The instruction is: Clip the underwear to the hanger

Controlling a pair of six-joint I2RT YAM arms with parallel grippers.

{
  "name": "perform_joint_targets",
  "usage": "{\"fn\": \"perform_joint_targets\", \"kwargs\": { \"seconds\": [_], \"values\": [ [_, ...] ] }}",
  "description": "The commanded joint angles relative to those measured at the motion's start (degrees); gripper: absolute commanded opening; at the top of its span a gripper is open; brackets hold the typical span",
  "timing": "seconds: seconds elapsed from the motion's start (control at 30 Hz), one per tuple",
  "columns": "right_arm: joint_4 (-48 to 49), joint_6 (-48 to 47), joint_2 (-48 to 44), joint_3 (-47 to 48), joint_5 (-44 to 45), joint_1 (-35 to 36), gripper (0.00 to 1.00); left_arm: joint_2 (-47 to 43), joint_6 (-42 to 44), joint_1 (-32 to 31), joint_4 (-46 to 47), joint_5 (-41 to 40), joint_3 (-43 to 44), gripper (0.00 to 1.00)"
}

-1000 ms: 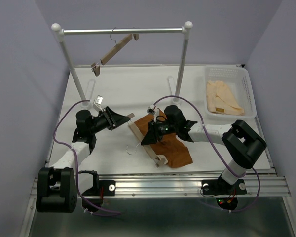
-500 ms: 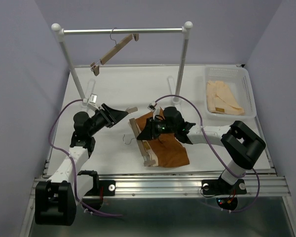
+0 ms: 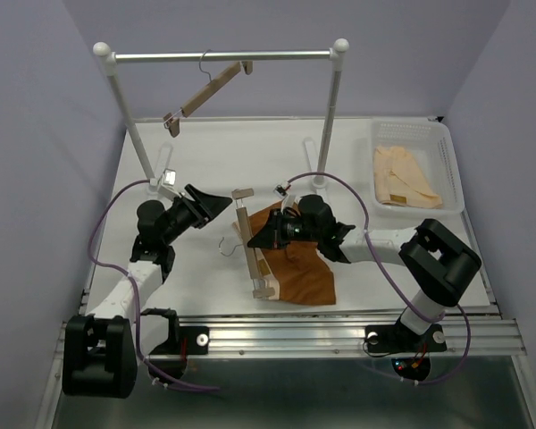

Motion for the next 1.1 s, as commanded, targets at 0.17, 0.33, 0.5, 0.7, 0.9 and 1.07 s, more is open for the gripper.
{"fn": "perform_joint_targets", "kwargs": {
  "seconds": [0.17, 0.33, 0.5, 0.7, 0.9, 1.07],
  "values": [
    [11.25, 5.21, -1.28, -1.66, -1.15, 0.61, 0.01, 4.93, -0.97, -0.23, 14.85, 1.49, 0.24, 0.75],
    [12.92, 6.09, -1.55, -2.36, -1.85, 0.61, 0.01, 9.32, -4.31, -0.32, 25.47, 5.10, -0.82, 0.76],
    [15.47, 7.41, 0.03, -2.01, -4.84, 0.61, 0.01, 10.82, -5.64, -0.32, 29.80, 6.51, -0.56, 0.76],
    [19.94, 9.08, 1.09, -2.01, -8.09, 0.61, 0.01, 10.73, -5.20, -0.50, 29.80, 6.77, -0.73, 0.76],
    [23.37, 10.13, 2.31, -1.83, -11.78, 0.61, 0.01, 11.87, -4.85, -0.76, 30.06, 7.12, -0.82, 0.76],
    [25.23, 11.28, 3.72, -1.66, -12.40, 0.61, 0.01, 10.47, -5.55, -1.11, 31.65, 6.86, -1.61, 0.75]
  ]
}}
